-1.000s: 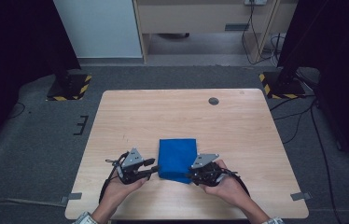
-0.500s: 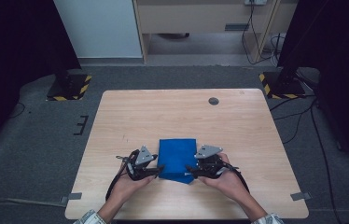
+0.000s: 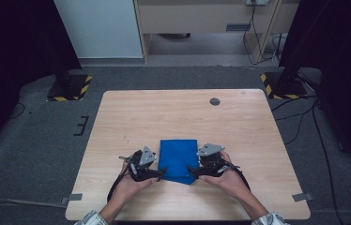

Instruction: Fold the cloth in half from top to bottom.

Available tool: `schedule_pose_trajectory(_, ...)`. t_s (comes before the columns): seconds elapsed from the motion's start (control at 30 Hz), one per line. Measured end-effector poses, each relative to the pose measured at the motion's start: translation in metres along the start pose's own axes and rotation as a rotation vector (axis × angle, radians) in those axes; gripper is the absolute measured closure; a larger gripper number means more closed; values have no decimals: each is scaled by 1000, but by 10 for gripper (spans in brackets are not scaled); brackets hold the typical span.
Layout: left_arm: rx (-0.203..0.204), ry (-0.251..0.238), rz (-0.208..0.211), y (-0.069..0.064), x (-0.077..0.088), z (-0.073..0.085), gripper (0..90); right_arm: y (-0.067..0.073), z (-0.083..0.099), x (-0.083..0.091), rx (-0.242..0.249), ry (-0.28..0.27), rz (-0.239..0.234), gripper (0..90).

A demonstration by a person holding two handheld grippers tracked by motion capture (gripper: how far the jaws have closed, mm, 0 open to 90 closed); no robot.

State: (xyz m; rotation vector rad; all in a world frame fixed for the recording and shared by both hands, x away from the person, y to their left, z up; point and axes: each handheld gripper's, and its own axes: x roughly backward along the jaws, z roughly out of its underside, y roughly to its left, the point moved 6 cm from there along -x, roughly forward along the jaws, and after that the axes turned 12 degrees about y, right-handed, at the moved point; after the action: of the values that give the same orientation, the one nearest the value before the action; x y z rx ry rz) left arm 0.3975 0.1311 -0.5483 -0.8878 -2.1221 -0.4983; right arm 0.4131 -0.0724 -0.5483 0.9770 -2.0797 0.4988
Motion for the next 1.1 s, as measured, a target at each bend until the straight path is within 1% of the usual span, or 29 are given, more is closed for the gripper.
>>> schedule_pose_trajectory(0.03, 4, -5, 0, 1, 0, -1, 198, -1, -2, 1, -8, -12, -5, 122)
schedule_pose_trajectory(0.07, 6, -5, 1, 1, 0, -1, 180, -2, -2, 1, -9, -11, -4, 107)
schedule_pose_trajectory(0.17, 24, 1, 7, 5, -1, -4, 124, -5, -4, 1, -19, -16, -5, 100)
schedule_pose_trajectory(0.3, 48, 2, 18, 11, -4, -9, 90, -9, -6, 0, -42, -16, 2, 93)
schedule_pose_trajectory(0.37, 52, 3, 15, 14, -5, -10, 85, -12, -7, 2, -56, -16, 10, 93)
schedule_pose_trajectory(0.4, 63, 0, 16, 16, -5, -10, 84, -13, -7, 2, -56, -15, 8, 92)
schedule_pose_trajectory(0.47, 69, -1, 20, 18, -4, -10, 76, -17, -7, 4, -69, -15, 15, 92)
schedule_pose_trajectory(0.67, 78, -10, 5, 28, 2, -9, 76, -28, -7, 9, -101, -28, 29, 93)
schedule_pose_trajectory(0.83, 105, -18, -11, 42, 8, -7, 76, -37, -6, 15, -117, -39, 41, 93)
schedule_pose_trajectory(1.1, 162, -40, -47, 67, 21, 0, 76, -52, 0, 27, -156, -65, 59, 92)
